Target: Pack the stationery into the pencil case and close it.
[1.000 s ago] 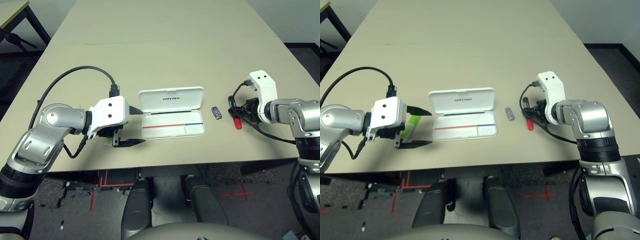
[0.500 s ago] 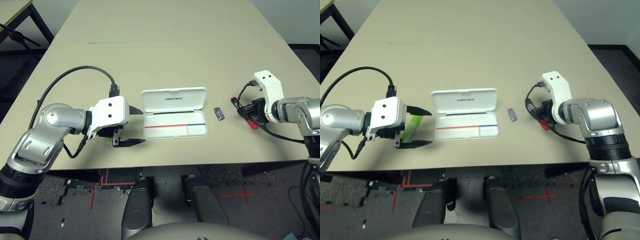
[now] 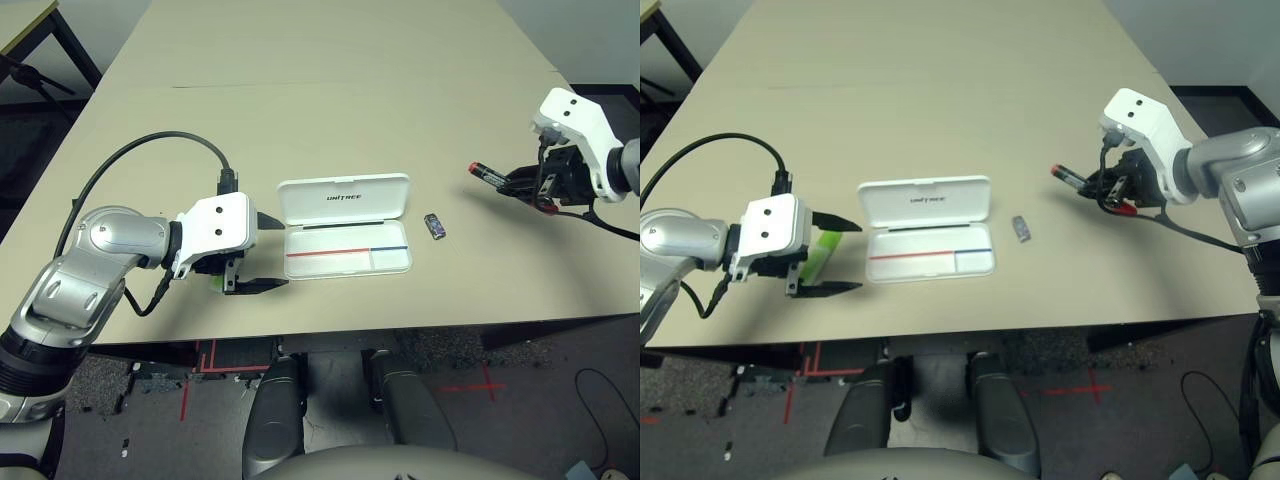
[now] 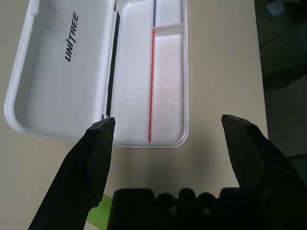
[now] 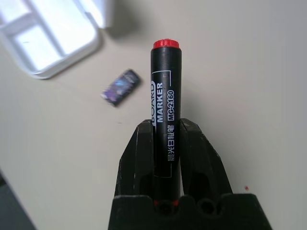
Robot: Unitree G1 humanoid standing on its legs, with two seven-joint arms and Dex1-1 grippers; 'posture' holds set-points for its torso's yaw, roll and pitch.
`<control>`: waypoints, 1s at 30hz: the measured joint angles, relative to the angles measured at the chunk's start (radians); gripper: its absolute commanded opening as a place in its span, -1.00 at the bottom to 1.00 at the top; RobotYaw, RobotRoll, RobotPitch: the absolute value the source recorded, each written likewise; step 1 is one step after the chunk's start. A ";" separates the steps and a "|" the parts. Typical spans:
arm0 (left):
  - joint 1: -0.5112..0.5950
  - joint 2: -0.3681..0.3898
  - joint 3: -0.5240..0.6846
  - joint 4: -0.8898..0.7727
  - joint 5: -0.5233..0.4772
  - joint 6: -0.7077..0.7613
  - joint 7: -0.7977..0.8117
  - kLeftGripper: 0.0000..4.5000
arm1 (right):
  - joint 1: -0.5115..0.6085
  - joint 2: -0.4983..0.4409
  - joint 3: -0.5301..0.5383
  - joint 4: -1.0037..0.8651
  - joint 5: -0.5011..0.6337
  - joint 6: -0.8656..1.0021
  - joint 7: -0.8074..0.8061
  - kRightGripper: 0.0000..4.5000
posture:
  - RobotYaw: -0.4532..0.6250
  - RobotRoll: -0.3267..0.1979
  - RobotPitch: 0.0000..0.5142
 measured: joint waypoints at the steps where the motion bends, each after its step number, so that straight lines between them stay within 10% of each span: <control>1: 0.000 0.000 0.000 0.000 0.000 0.000 0.000 1.00 | -0.009 0.000 0.005 -0.010 0.003 -0.010 0.032 -0.77 | -0.19 0.25 -0.36; 30: 0.000 0.007 -0.004 -0.012 0.001 0.025 0.011 1.00 | -0.154 0.445 0.199 -0.031 -0.134 -0.068 0.061 -0.77 | -0.09 0.25 -0.36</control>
